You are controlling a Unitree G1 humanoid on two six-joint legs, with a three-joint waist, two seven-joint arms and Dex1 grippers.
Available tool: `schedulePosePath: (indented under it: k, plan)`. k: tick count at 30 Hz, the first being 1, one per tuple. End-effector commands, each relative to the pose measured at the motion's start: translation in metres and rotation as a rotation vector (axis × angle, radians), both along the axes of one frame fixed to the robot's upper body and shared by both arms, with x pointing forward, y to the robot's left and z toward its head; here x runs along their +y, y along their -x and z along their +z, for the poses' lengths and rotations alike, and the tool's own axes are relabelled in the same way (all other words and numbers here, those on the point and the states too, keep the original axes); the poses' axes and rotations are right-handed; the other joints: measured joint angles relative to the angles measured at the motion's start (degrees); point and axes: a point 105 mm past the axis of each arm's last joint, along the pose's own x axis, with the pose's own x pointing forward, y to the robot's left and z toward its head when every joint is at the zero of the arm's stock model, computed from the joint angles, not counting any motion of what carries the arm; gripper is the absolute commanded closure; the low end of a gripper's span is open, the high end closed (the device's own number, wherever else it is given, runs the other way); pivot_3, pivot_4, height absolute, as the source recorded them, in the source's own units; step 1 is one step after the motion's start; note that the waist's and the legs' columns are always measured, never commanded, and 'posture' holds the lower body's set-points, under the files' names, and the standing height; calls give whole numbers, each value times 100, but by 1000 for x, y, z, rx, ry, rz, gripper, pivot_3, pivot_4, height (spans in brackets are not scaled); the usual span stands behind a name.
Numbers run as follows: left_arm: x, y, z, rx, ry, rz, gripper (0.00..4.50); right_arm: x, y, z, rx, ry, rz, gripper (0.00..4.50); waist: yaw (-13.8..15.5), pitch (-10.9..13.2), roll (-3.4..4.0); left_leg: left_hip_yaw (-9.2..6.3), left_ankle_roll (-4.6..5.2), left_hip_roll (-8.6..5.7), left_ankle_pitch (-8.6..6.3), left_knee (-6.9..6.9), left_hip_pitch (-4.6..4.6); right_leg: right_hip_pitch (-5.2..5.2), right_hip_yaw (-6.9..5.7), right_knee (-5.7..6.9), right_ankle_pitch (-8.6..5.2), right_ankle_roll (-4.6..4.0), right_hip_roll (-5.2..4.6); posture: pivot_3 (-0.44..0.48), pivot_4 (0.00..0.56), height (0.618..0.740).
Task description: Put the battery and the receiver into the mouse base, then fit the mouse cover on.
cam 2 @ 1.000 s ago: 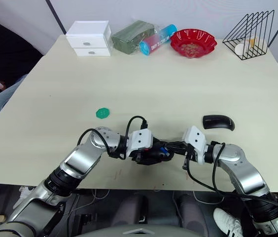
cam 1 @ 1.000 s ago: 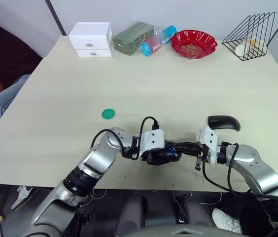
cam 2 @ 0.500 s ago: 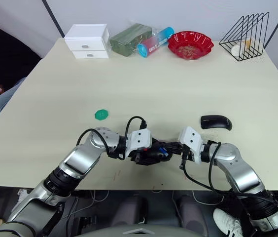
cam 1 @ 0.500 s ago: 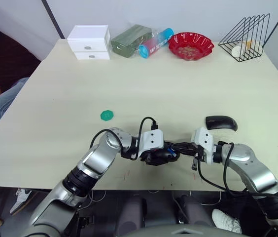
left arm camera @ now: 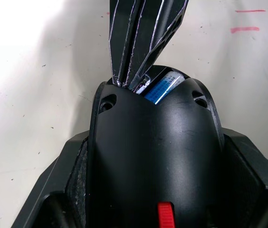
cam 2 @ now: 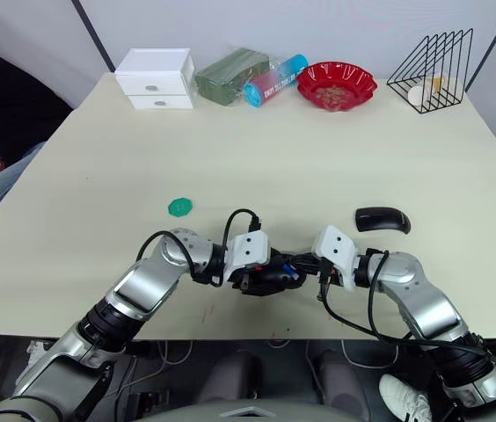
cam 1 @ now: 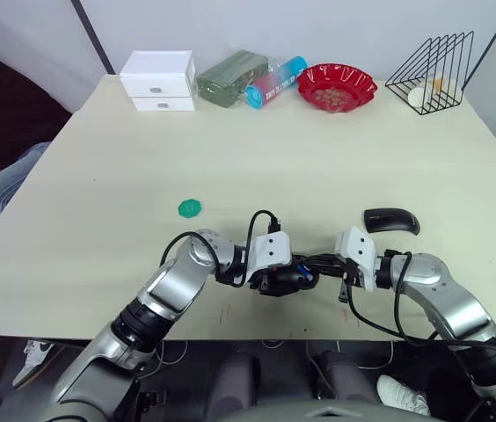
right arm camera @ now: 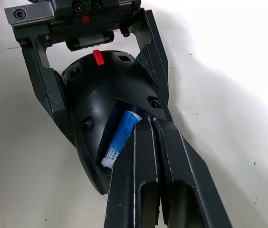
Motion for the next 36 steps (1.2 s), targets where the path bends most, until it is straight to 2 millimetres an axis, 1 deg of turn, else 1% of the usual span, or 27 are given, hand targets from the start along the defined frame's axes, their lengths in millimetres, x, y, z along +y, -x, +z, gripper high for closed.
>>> schedulePosePath:
  k: [1,6,7,9,11,13,17,19,22,26,27,28,29,30,31,32,33,36]
  plan:
    - [8,3,-14,29,-58,11,1559,-11,5,-19,57,12,-28,4417,2,1,1,0,0,0,0,0,0,0,0,0,0,0,0,0,150,740]
    - [8,3,-14,25,-58,11,1559,-13,-3,12,-41,-107,-49,4417,2,6,5,0,0,0,0,0,-3,-2,0,0,0,0,0,0,150,740]
    - [8,2,-14,24,-58,11,1559,-14,-4,16,-52,-117,-54,4417,3,9,8,0,0,0,0,0,-4,-2,0,0,0,0,0,0,150,740]
    - [8,2,-14,22,-57,10,1559,-16,-2,26,-50,-159,-61,4417,6,13,9,0,0,0,0,0,-6,-3,0,-1,0,0,0,0,150,740]
    - [8,2,-14,21,-56,11,1559,-20,2,32,-63,-170,-56,4417,10,19,15,-1,0,0,0,0,-9,-3,-1,-2,0,0,0,0,150,740]
    - [8,2,-14,20,-56,11,1559,-27,7,34,-78,-161,-60,4417,10,22,20,-2,0,0,0,0,-10,-4,-1,-3,0,0,-1,0,150,740]
    - [9,2,-15,19,-59,11,1559,-44,17,31,-89,-97,-63,4417,12,26,22,-1,0,0,0,0,-10,-4,-1,-3,0,1,-1,0,150,740]
    - [9,1,-15,18,-59,14,1559,-51,20,33,-116,-100,-73,4417,7,28,21,-2,0,-1,0,0,-10,-4,-2,-3,0,1,-1,0,150,740]
    - [10,1,-15,16,-59,22,1559,-59,27,47,-173,-207,-71,4417,4,30,23,-1,0,-1,0,0,-9,-3,-1,-2,0,1,0,0,150,740]
    - [12,0,-14,14,-61,27,1559,-71,37,43,-131,-185,-56,4417,3,33,23,-1,0,0,0,0,-10,-3,0,-3,0,1,0,0,150,740]
    - [13,0,-14,14,-62,29,1559,-76,38,43,-130,-194,-63,4052,3,33,24,-1,0,0,0,0,-9,-3,0,-3,0,1,0,0,150,740]
    - [13,0,-14,14,-62,30,1559,-82,40,44,-130,-201,-71,3936,3,33,24,-1,0,0,0,0,-9,-3,0,-3,0,1,0,0,150,740]
    - [13,0,-14,13,-62,31,1559,-86,41,45,-130,-206,-76,3674,3,33,24,-2,0,0,0,0,-9,-3,0,-3,-1,1,0,0,150,740]
    - [14,0,-15,14,-63,32,1559,-91,43,45,-133,-205,-81,3282,3,33,24,-2,0,0,0,0,-9,-3,0,-2,-1,1,0,0,150,740]
    - [14,0,-15,14,-62,34,1559,-96,44,43,-144,-193,-84,2616,1,33,24,-1,0,0,0,0,-9,-3,0,-3,-1,1,0,0,150,740]
    - [15,0,-14,15,-60,37,1559,-101,46,43,-148,-194,-90,2297,4,33,24,0,0,0,0,0,-8,-3,1,-3,-1,1,0,0,150,740]
    - [15,0,-14,16,-59,39,1559,-104,47,42,-151,-196,-94,1639,2,33,24,-1,0,0,0,0,-8,-2,0,-3,-1,1,0,0,150,740]
    - [15,-3,-13,8,-57,44,1559,-115,54,40,-132,-215,-84,479,3,34,25,0,0,0,0,0,-7,-3,1,-2,-1,0,0,0,150,740]
